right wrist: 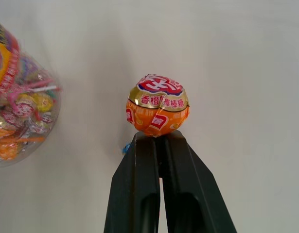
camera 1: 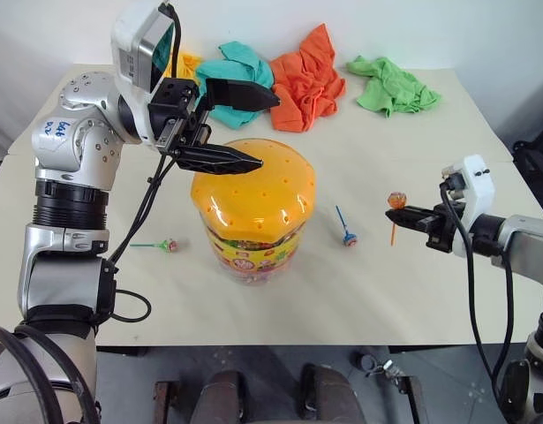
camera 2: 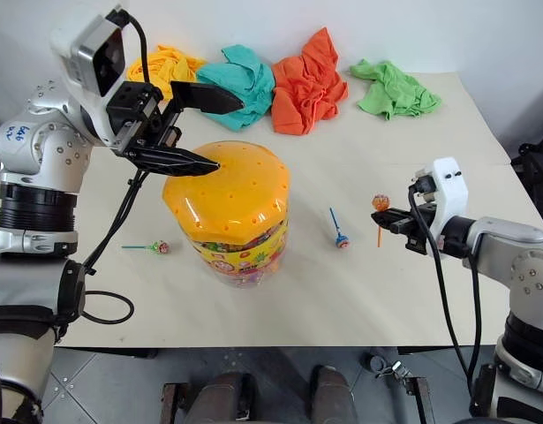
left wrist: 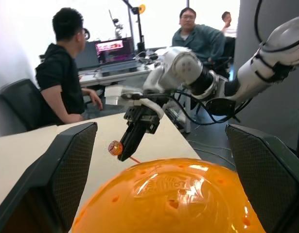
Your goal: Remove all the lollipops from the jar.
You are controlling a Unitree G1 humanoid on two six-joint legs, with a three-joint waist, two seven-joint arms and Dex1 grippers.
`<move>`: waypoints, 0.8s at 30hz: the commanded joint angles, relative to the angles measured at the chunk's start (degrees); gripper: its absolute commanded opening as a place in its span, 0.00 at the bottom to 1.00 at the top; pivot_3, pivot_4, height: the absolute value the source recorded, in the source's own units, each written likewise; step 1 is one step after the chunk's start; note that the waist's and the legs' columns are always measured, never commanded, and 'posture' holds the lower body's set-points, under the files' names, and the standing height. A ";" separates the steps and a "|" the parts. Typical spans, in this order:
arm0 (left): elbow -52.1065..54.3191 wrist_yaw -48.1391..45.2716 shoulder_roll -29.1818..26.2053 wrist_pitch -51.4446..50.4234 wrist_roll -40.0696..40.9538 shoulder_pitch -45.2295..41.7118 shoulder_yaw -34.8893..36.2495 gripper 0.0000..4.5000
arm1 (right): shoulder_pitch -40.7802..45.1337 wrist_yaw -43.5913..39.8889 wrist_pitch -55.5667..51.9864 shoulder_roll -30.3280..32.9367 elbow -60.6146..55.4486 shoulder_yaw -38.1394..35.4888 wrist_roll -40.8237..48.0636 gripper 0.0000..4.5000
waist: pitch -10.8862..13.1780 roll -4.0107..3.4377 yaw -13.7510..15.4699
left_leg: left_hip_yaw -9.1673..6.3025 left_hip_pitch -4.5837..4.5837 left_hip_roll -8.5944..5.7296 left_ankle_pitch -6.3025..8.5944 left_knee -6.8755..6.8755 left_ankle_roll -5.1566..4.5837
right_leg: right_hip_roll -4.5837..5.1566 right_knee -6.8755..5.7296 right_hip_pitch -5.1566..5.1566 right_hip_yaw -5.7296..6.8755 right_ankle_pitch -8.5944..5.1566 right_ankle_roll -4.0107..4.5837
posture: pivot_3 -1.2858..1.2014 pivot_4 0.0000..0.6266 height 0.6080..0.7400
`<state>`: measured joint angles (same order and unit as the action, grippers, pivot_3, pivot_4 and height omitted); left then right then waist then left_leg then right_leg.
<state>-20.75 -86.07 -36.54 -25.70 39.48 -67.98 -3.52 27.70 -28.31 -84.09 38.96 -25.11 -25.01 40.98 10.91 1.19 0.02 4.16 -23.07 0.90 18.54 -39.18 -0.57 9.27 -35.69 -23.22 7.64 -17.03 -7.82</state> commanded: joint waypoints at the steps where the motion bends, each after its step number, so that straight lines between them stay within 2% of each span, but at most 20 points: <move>1: 2.31 -5.74 0.10 -1.20 -0.31 -1.04 -0.51 1.00 | -3.73 2.90 -0.27 -2.57 -3.10 -1.51 -0.19 0.00 | 0.00 0.00 0.18 | -0.02 0.00 0.00 0.00 0.00 0.00 | 0.00 -0.03 0.01 0.01 0.00 0.00 | 0.52 0.24 1.00; 7: 5.32 -6.12 -2.07 2.14 -5.37 -0.43 -5.33 1.00 | -7.61 5.73 5.11 -4.62 2.14 1.07 -4.16 0.00 | 0.00 0.00 0.47 | -0.01 -0.06 -0.06 0.00 -0.03 -0.01 | 0.04 -0.03 -0.04 -0.02 0.01 -0.01 | 0.52 0.24 1.00; 13: 5.69 -5.84 -1.75 2.00 -4.94 -1.51 -4.10 1.00 | -7.73 5.72 7.36 -4.83 3.37 1.67 -4.26 0.00 | -0.01 -0.01 0.34 | -0.01 -0.05 -0.04 0.00 -0.03 -0.01 | 0.03 -0.04 -0.05 -0.02 0.01 -0.01 | 0.52 0.24 1.00; 20: 6.17 -4.28 -0.99 1.03 -3.52 -1.59 -2.68 1.00 | -8.35 5.32 8.25 -4.07 3.30 1.61 -3.95 0.43 | -0.01 -0.01 0.32 | -0.01 -0.06 -0.05 0.00 -0.03 -0.01 | 0.03 -0.04 -0.05 -0.02 0.01 -0.01 | 0.52 0.24 1.00; 24: 6.02 -1.94 -0.94 -0.52 -4.53 -2.77 -2.28 1.00 | -8.72 3.13 8.45 -2.21 0.18 1.00 -2.04 0.72 | -0.01 -0.01 0.34 | -0.01 -0.06 -0.05 0.00 -0.03 -0.01 | 0.03 -0.04 -0.05 -0.02 0.01 -0.01 | 0.52 0.24 1.00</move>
<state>-16.31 -85.99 -37.08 -25.38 34.60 -68.68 -7.69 18.94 -23.78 -76.43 35.08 -21.65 -22.65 37.28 10.90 1.17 0.36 4.14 -23.14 0.85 18.53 -39.21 -0.58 9.30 -35.73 -23.27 7.62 -17.03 -7.83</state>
